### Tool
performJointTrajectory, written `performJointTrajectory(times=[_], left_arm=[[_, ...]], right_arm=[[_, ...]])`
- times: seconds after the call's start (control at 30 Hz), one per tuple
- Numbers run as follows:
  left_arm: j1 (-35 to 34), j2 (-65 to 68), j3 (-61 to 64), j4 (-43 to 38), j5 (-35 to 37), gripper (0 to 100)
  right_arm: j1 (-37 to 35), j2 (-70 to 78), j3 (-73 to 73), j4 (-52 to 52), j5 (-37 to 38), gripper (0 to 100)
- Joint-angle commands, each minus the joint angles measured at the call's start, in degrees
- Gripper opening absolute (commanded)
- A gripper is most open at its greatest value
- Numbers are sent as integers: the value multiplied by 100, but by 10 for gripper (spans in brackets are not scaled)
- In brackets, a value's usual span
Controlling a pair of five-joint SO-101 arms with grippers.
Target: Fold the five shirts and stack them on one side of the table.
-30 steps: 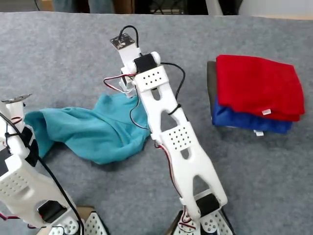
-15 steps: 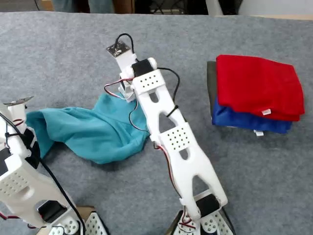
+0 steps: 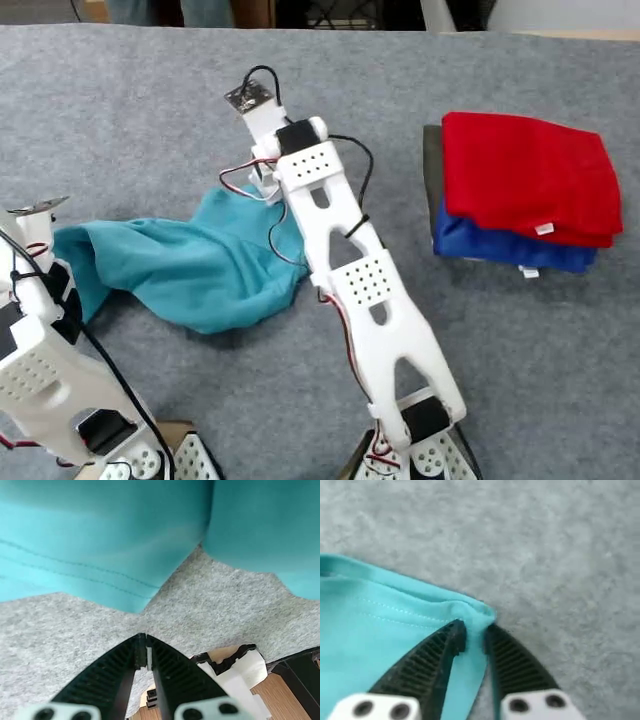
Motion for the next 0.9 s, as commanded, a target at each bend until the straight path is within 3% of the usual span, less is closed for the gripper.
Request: performJointTrajectory(times=[0.0,0.17,0.5,0.87], left_arm=[[4,-79,-40,9,-35,29],[-66,-105,-286,211,176,29],[-374,-97,-1886,369,1556,30],[1235,-88,-2352,378,2119,37]], right_arm=[[-88,-31,-119,-9,114,12],[105,-127,-1341,229,-44,14],[1521,-1771,-1314,-308,-818,14],[1732,-1877,-1314,-598,-554,14]])
